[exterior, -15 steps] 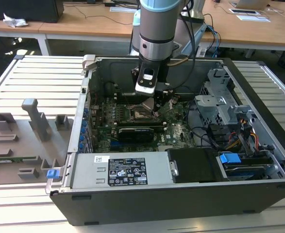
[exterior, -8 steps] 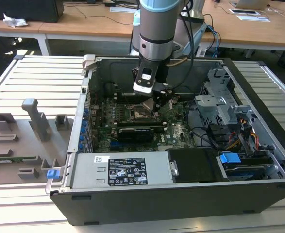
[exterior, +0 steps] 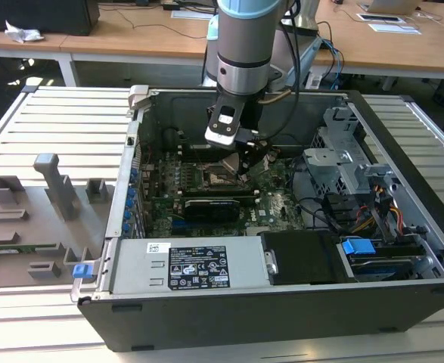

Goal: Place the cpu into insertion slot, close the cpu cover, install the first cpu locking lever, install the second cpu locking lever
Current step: 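Place the cpu into insertion slot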

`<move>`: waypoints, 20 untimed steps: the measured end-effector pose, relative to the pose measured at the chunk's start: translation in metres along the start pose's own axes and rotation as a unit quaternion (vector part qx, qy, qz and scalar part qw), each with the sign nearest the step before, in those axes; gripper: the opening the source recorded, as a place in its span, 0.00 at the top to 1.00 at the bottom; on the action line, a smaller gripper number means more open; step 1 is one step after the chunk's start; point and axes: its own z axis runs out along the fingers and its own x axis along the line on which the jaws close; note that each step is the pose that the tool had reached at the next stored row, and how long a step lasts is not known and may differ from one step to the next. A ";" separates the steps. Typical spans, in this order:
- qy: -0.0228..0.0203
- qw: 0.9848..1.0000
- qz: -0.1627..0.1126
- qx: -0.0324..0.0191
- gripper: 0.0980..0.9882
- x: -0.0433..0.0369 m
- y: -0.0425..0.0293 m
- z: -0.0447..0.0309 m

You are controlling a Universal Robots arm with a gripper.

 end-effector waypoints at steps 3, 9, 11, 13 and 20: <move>-0.001 1.000 0.018 0.000 0.50 0.0000 0.0000 0.0001; -0.003 0.999 0.039 0.000 0.50 0.0000 0.0000 0.0003; -0.004 0.999 0.048 0.000 0.50 0.0000 0.0000 0.0004; -0.004 0.999 0.053 -0.001 0.50 0.0000 0.0000 0.0004; -0.006 0.997 0.079 -0.001 0.50 0.0000 0.0000 0.0005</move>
